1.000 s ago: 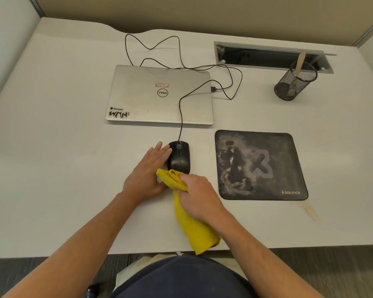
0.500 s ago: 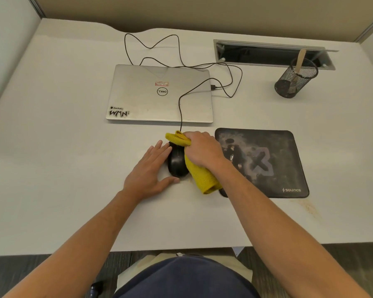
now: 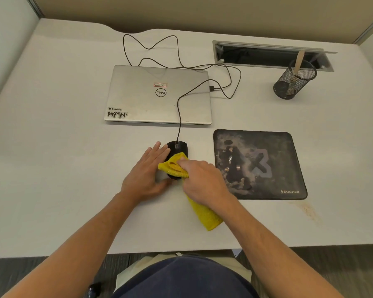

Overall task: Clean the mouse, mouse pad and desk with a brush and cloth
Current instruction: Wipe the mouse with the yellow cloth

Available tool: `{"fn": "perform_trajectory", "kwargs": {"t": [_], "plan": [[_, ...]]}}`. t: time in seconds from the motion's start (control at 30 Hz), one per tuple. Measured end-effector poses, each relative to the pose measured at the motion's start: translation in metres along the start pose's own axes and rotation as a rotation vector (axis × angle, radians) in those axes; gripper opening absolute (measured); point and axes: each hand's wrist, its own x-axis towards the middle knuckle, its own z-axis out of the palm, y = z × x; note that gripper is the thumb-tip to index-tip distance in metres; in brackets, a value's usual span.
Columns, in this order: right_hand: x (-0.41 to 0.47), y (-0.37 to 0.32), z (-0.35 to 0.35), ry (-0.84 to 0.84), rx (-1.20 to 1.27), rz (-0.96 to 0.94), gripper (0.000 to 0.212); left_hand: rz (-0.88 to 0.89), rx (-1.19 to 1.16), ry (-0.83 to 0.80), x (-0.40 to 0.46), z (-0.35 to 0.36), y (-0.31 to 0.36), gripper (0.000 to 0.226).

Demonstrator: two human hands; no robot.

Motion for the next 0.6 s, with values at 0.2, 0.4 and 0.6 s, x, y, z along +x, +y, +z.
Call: {"fn": "perform_trajectory", "kwargs": {"t": [0.2,0.4,0.6], "plan": [[-0.024,-0.005,0.019,-0.105,0.053,-0.029,0.044,0.003,0.002,-0.043,-0.001,0.0,-0.003,0.084],[-0.03,0.004,0.011,0.097,0.21,0.056,0.048,0.0,0.02,-0.031,0.0,-0.001,-0.001,0.082],[-0.034,0.003,0.021,0.009,0.186,0.03,0.038,-0.011,0.006,-0.04,-0.001,-0.001,-0.001,0.082]]}}
